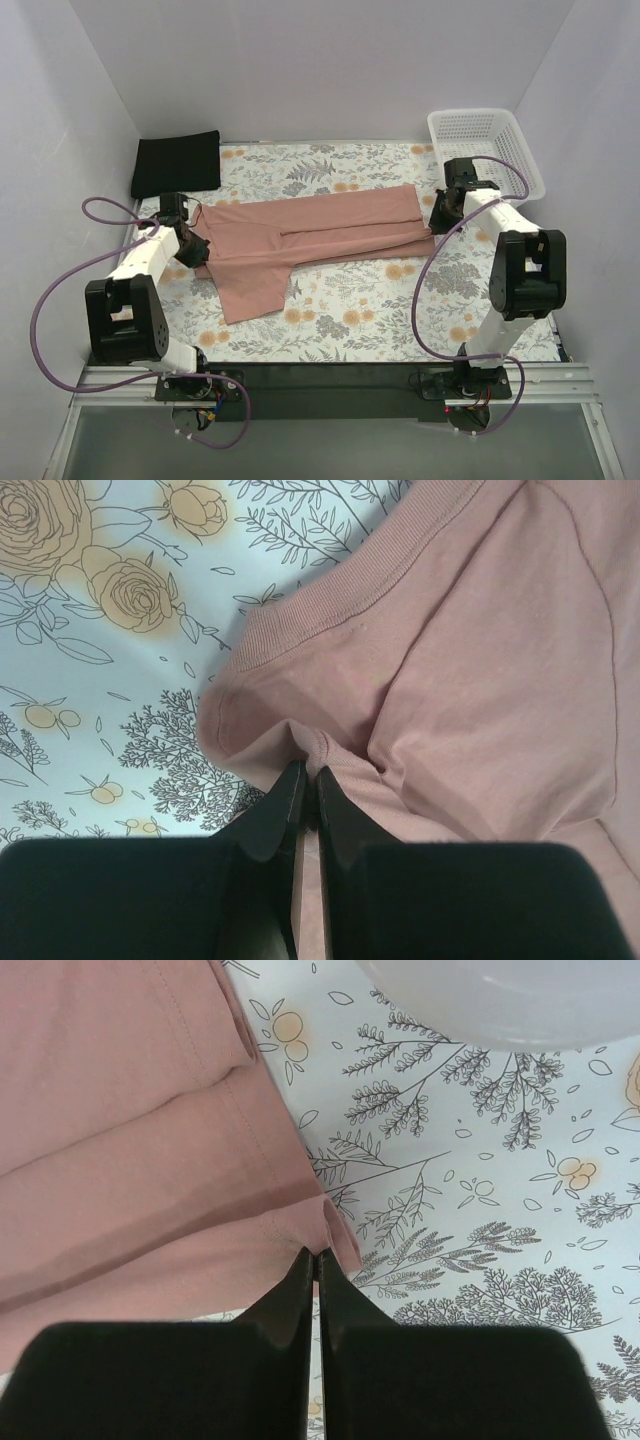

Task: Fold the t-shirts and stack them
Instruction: Fold the tshirt

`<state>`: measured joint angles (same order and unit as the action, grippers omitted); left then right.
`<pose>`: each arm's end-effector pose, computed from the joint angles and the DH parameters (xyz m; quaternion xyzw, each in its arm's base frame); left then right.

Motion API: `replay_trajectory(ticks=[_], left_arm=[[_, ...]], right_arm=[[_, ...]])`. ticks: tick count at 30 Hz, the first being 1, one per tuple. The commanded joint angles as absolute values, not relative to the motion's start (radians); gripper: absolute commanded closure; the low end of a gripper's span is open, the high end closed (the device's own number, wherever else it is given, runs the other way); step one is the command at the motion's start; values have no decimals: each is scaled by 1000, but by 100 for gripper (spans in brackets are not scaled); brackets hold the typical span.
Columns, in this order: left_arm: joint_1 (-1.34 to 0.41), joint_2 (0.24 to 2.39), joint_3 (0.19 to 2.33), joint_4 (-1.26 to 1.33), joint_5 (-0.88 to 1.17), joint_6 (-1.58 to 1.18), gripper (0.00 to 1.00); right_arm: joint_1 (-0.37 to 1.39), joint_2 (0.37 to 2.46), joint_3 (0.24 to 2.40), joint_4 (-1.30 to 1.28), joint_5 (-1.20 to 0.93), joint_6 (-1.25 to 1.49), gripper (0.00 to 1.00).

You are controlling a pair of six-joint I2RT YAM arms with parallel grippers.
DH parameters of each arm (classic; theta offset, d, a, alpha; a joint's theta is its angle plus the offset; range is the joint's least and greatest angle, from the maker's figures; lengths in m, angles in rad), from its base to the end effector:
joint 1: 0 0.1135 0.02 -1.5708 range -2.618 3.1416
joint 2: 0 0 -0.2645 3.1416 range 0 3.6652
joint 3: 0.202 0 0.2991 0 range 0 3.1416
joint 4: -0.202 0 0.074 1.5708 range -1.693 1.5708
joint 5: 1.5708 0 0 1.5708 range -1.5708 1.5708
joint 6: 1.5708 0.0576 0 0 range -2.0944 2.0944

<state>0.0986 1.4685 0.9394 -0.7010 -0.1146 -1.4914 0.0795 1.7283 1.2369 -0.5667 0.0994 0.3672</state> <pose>0.3179 0.0381 0.1568 -0.7092 0.6821 -0.0653 0.1660 0.4117 0.0271 0.1749 0.1510 0.9543 0.0092 0.2576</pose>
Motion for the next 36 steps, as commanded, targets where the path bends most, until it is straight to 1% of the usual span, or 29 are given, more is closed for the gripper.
replay_trajectory(ticks=[1, 6, 18, 20, 23, 24, 25, 26, 27, 28, 29, 30, 32, 34, 36], left_arm=[[110, 1468, 960, -672, -153, -1491, 100], [110, 1477, 920, -637, -172, -1493, 100], [110, 1520, 910, -600, -186, -1499, 100], [110, 1516, 914, -597, -196, -1493, 91], [110, 1509, 937, -598, -196, -1467, 74], [109, 1499, 940, -604, -193, -1460, 58], [110, 1490, 945, -609, -183, -1453, 53], [109, 1459, 943, -614, -178, -1437, 42], [107, 1441, 939, -618, -175, -1434, 37], [103, 1419, 931, -624, -181, -1431, 32], [97, 1392, 924, -629, -183, -1424, 26], [92, 1341, 905, -644, -186, -1419, 18], [72, 1284, 890, -666, -195, -1413, 14], [55, 1206, 864, -706, -199, -1416, 13], [22, 1157, 826, -732, -177, -1428, 13]], right_arm=[[86, 1759, 1295, -538, 146, 357, 99], [95, 1795, 1319, -522, 161, 351, 99], [117, 1856, 1327, -497, 213, 334, 99], [118, 1859, 1327, -494, 219, 336, 98], [123, 1849, 1336, -494, 224, 318, 88], [133, 1832, 1344, -492, 236, 308, 79], [140, 1821, 1345, -494, 241, 302, 72], [156, 1795, 1345, -495, 244, 289, 58], [163, 1780, 1344, -494, 239, 287, 53], [181, 1763, 1339, -494, 235, 282, 44], [193, 1746, 1335, -492, 227, 282, 40], [204, 1714, 1322, -492, 221, 281, 38], [257, 1681, 1312, -485, 178, 256, 35], [307, 1641, 1293, -482, 153, 244, 34], [392, 1612, 1273, -454, 72, 238, 35]])
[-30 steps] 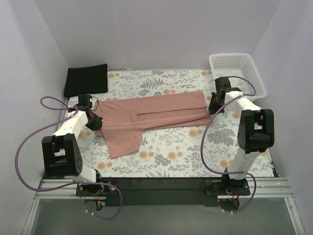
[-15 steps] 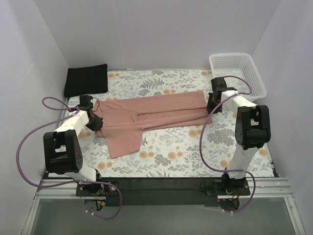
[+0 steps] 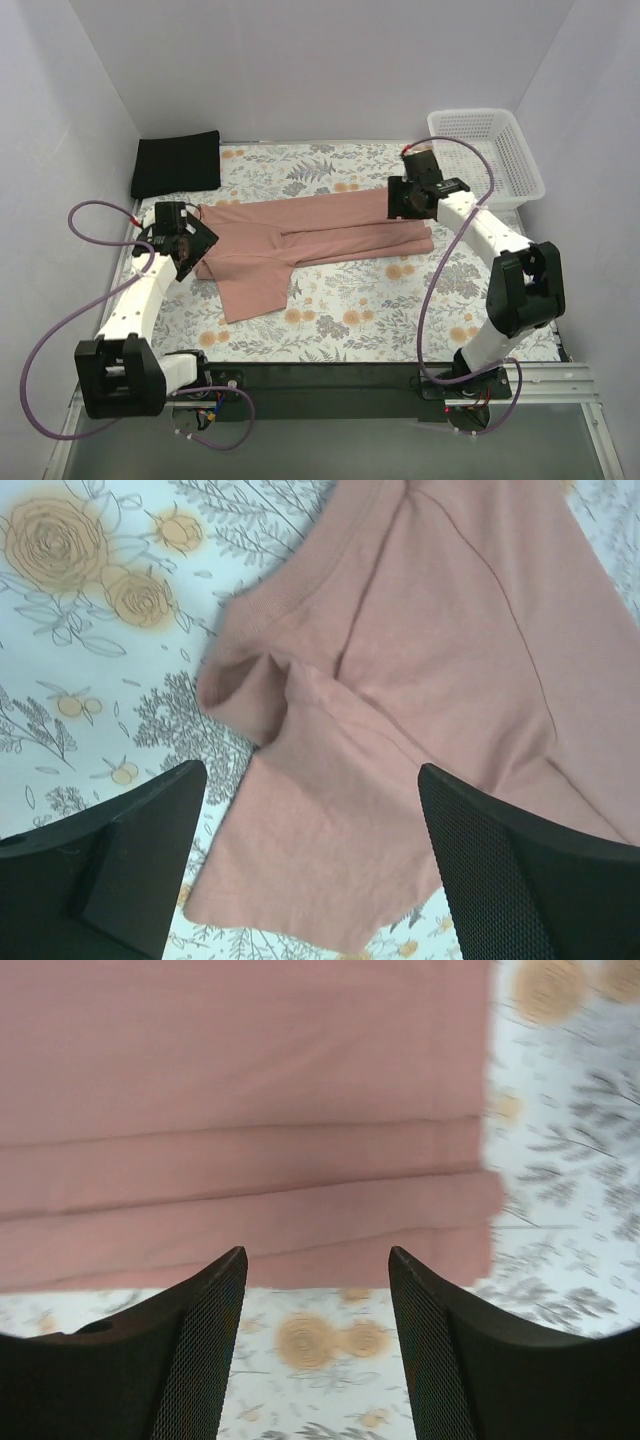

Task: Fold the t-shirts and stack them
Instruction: Fold the tshirt

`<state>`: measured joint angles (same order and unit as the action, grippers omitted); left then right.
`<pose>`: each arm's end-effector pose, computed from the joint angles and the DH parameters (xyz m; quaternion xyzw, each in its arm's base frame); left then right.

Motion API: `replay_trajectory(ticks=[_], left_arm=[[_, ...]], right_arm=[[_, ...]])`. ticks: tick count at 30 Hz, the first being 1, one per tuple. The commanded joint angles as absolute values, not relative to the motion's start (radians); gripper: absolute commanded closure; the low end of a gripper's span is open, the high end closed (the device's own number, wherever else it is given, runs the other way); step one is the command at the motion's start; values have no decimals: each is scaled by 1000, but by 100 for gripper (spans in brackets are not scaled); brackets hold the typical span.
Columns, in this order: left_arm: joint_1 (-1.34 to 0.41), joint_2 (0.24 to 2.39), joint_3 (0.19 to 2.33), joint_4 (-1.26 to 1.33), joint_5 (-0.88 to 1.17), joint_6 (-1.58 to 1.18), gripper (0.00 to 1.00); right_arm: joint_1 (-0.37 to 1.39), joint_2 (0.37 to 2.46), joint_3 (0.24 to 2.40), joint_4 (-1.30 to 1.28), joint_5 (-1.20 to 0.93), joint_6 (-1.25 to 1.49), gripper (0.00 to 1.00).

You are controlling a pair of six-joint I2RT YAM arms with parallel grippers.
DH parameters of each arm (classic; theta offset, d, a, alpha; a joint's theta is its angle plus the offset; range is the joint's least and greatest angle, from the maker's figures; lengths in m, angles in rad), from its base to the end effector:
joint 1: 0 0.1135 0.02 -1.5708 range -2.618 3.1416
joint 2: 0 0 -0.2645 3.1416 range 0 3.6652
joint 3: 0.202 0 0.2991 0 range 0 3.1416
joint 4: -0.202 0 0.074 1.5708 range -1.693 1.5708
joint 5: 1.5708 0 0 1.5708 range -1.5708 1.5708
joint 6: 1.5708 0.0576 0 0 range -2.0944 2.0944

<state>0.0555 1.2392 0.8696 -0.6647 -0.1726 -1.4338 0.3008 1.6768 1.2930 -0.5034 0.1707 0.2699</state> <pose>0.2946 0.0263 0.2013 -0.6678 0.6909 -0.1038 0.2566 0.4086 0.1165 0.2211 0.0141 0.9391 0.0169 0.3431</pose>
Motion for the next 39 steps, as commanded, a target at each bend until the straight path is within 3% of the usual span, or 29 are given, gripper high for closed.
replay_trajectory(ticks=[1, 4, 10, 20, 26, 30, 33, 39], left_arm=[[14, 1126, 810, -739, -161, -1434, 13], [-79, 1092, 746, -767, -129, -1482, 13], [-159, 1089, 625, -746, -78, -1588, 14], [-241, 1150, 545, -695, -60, -1647, 22], [-281, 1212, 526, -675, -61, -1672, 37], [-285, 1206, 528, -673, -64, -1671, 54], [-287, 1197, 529, -673, -67, -1671, 66], [-287, 1164, 566, -689, -84, -1661, 85]], right_arm=[[455, 1608, 1250, -440, 39, 250, 35], [575, 1605, 1192, -345, -154, 307, 36], [768, 1683, 1131, -138, -265, 457, 40], [888, 1885, 1170, -9, -400, 577, 41], [922, 1957, 1203, -9, -429, 594, 42], [930, 1999, 1216, -9, -448, 606, 46], [933, 2032, 1235, -11, -466, 609, 52], [937, 2072, 1273, -12, -480, 611, 79]])
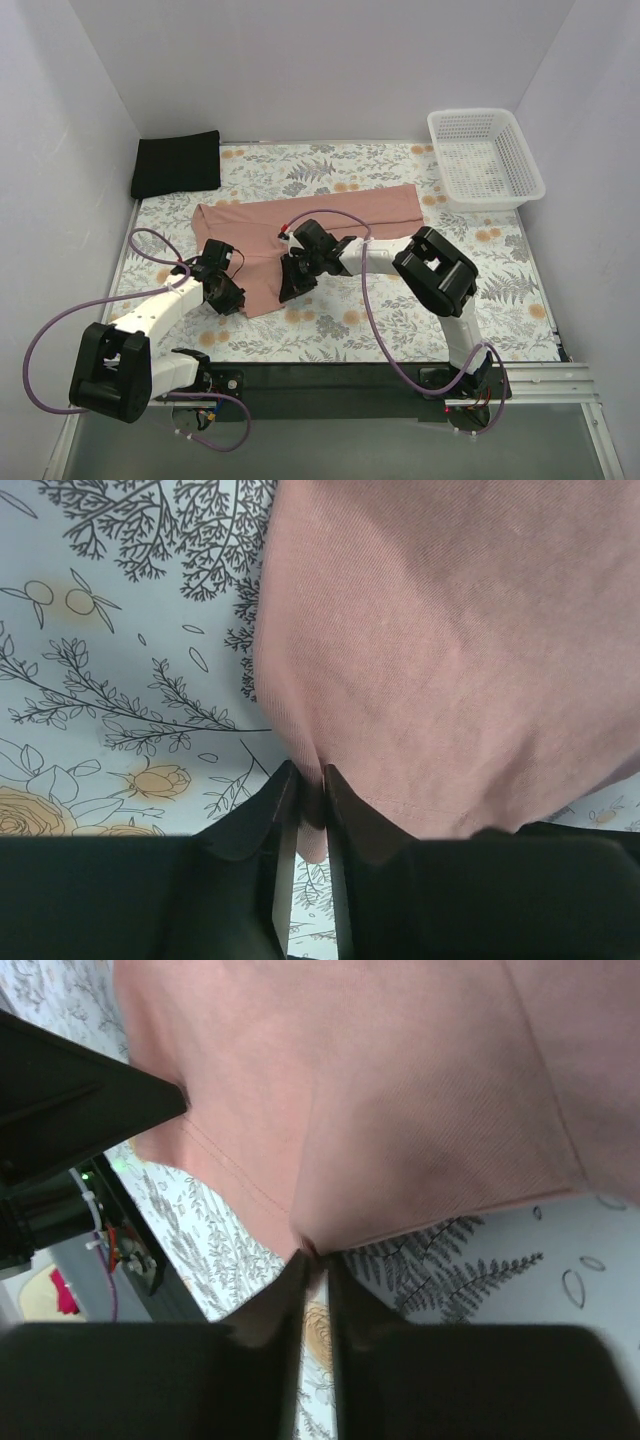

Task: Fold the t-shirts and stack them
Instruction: Fold the tshirt

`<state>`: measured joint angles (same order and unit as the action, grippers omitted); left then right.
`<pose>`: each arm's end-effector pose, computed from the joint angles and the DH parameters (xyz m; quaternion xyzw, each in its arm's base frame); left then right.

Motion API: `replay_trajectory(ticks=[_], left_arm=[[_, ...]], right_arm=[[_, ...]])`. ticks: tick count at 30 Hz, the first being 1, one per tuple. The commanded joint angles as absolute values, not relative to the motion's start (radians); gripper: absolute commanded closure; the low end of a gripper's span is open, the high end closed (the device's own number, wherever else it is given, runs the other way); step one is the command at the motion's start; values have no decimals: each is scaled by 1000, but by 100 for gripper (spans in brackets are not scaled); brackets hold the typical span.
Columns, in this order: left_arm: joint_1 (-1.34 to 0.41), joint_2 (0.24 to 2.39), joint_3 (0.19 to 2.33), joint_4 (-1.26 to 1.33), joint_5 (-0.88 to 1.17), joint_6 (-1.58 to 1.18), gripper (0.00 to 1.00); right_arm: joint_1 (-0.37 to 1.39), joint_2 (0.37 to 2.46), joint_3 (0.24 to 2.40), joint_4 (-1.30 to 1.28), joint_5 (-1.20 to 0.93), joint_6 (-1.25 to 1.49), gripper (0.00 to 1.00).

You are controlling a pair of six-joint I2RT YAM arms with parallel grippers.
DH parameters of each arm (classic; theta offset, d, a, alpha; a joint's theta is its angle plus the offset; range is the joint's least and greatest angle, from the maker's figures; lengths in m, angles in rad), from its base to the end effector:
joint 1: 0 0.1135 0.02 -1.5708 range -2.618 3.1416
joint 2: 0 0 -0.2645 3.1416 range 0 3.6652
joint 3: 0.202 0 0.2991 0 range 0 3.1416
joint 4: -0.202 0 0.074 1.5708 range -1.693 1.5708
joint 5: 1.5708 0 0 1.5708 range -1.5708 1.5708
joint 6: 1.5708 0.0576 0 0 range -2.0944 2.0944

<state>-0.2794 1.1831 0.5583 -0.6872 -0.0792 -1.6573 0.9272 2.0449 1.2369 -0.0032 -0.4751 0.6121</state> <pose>0.2189 -0.0581 0.1086 -0.6339 0.7616 -0.0840 0.1054 0.2627 0.3940 0.0877 -0.2278 0.8778 0.4077 0.1067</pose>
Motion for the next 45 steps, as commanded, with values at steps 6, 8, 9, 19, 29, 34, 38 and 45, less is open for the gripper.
replay_trajectory(ticks=[6, 8, 9, 19, 29, 34, 38, 45], left_arm=[[-285, 1199, 702, -695, -185, -1586, 94], [-285, 1233, 751, -674, -222, -1559, 94], [-284, 1252, 809, -664, -235, -1528, 94], [-247, 1552, 1113, -460, -308, -1323, 94], [-198, 1766, 1331, -356, -285, -1215, 94], [-155, 1813, 1335, -330, -249, -1218, 93], [-149, 1816, 1315, -331, -212, -1230, 92], [-149, 1799, 1304, -405, -164, -1266, 91]], right_arm=[[924, 2059, 1333, -17, -454, 603, 99], [899, 2060, 1357, -18, -457, 604, 99], [888, 2063, 1373, -18, -457, 606, 99], [730, 2210, 1649, -26, -494, 614, 99], [652, 2393, 1917, -26, -531, 609, 99], [635, 2444, 1976, -25, -538, 606, 99], [632, 2445, 1976, -25, -546, 606, 99], [634, 2398, 1933, -25, -549, 603, 99]])
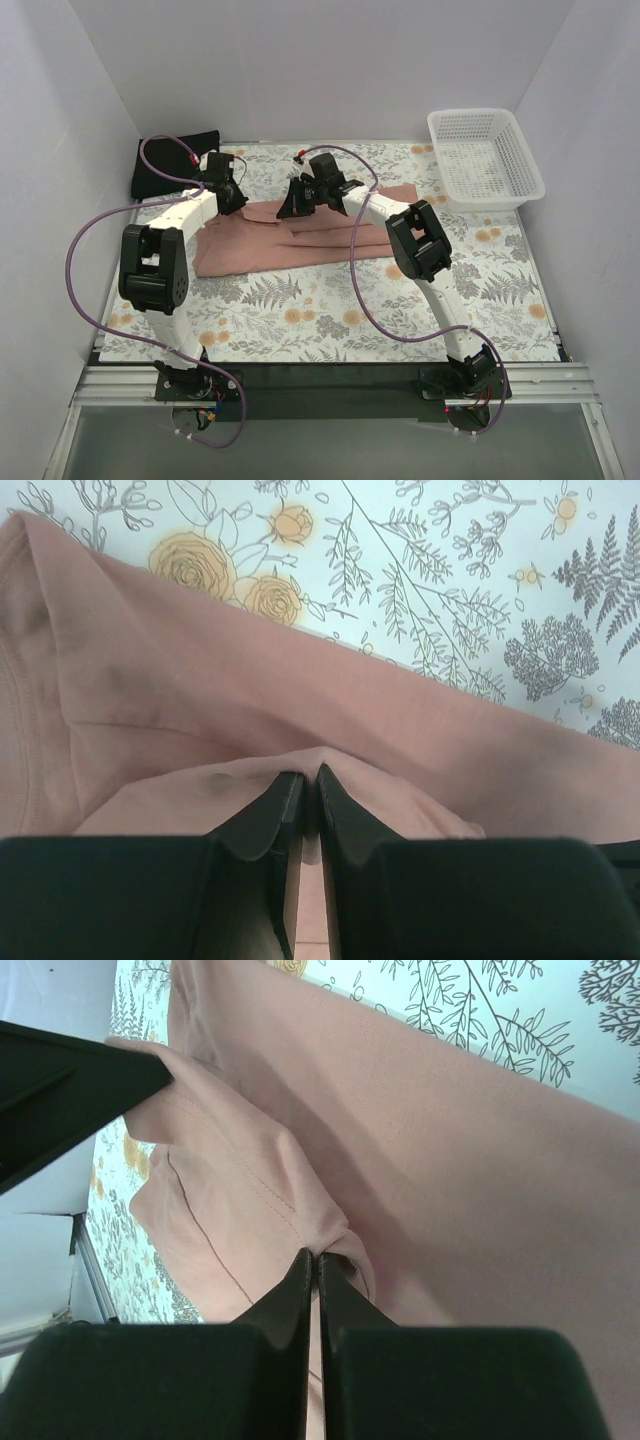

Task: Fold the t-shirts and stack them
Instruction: Fold the tshirt

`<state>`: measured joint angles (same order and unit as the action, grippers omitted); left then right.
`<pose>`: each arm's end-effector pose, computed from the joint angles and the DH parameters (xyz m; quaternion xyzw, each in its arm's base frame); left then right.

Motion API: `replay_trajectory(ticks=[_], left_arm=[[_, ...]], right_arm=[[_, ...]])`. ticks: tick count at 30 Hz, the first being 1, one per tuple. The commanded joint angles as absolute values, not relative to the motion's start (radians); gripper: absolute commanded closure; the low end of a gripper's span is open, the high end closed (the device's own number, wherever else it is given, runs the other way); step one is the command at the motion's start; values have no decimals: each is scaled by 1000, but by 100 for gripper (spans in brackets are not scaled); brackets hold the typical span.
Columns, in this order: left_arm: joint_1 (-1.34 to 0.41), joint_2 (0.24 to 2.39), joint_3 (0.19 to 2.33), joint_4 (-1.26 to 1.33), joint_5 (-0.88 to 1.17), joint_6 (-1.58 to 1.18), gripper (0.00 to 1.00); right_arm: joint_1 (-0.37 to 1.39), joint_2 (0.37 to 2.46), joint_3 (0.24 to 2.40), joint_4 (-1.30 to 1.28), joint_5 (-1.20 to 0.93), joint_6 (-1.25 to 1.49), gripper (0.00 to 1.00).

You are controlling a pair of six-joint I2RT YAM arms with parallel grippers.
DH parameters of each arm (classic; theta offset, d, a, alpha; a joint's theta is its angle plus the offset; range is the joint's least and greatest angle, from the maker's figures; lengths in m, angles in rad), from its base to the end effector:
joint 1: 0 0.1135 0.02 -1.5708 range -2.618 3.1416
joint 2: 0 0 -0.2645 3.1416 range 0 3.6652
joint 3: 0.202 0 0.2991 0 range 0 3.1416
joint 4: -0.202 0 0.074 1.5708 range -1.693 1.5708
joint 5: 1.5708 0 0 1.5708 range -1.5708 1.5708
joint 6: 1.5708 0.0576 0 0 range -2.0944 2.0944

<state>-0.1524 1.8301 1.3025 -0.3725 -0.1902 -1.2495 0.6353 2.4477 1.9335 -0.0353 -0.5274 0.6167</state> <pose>0.4488 -0.0579 0.1712 -0.5168 0.7858 -0.1428 0.3082 0.4766 0.3874 0.1261 -0.1352 0.8410 0.4607 0.2491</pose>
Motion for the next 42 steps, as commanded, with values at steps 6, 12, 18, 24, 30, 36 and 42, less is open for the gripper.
replay_trajectory(ticks=[6, 12, 18, 24, 30, 36, 42], left_arm=[[-149, 1744, 1301, -488, -163, -1298, 91], [-138, 1715, 1266, -546, -169, -1316, 91], [-126, 1692, 1217, -572, -166, -1331, 91], [-115, 1683, 1137, -558, -173, -1361, 91], [-114, 1695, 1104, -540, -173, -1362, 91], [-112, 1648, 1111, -548, -172, -1355, 67], [-112, 1461, 1046, -551, -238, -1353, 40]], right_arm=[[635, 2330, 1873, -26, -554, 604, 99], [647, 2287, 1813, -26, -563, 603, 99], [666, 2263, 1773, -28, -569, 595, 99], [678, 2279, 1732, -29, -584, 591, 99], [681, 2290, 1707, -34, -586, 578, 98], [680, 2249, 1689, -66, -580, 497, 68], [681, 2085, 1580, -100, -483, 358, 59]])
